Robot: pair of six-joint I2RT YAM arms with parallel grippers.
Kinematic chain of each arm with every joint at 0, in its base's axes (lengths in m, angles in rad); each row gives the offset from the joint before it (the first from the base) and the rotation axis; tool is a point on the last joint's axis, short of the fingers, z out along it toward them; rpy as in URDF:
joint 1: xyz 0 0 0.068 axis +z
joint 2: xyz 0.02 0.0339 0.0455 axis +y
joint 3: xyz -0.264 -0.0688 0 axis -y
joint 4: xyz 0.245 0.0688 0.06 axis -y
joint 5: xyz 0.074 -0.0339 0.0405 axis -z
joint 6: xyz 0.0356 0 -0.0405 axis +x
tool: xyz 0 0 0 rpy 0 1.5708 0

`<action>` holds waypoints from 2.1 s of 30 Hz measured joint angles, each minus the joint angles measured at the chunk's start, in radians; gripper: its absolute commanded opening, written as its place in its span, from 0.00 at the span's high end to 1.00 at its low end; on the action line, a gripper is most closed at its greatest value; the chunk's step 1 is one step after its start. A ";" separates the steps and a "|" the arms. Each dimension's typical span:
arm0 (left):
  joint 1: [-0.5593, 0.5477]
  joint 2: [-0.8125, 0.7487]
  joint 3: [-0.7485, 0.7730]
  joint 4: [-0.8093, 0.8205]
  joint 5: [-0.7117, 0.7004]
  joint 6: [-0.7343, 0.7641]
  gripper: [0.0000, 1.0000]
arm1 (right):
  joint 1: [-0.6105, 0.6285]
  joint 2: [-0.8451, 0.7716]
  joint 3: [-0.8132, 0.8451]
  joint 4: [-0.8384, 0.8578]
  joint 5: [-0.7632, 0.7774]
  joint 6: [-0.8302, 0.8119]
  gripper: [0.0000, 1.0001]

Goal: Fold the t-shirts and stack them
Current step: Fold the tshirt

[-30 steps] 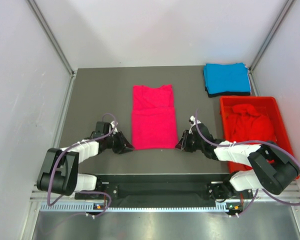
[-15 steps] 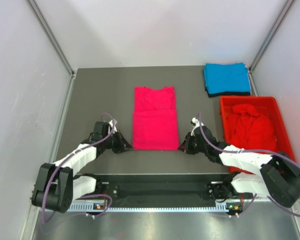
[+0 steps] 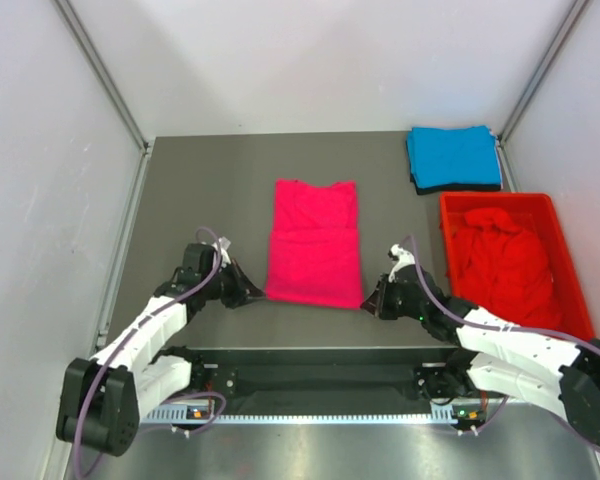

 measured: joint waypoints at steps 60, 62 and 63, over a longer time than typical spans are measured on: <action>0.125 1.294 1.384 0.229 0.019 0.062 0.99 | -0.467 1.144 1.303 -0.101 -0.195 -0.378 1.00; 0.129 1.333 1.415 0.243 0.037 0.060 0.97 | -0.475 1.172 1.314 -0.095 -0.195 -0.378 1.00; 0.129 1.349 1.425 0.250 0.047 0.060 0.98 | -0.478 1.183 1.319 -0.092 -0.195 -0.376 1.00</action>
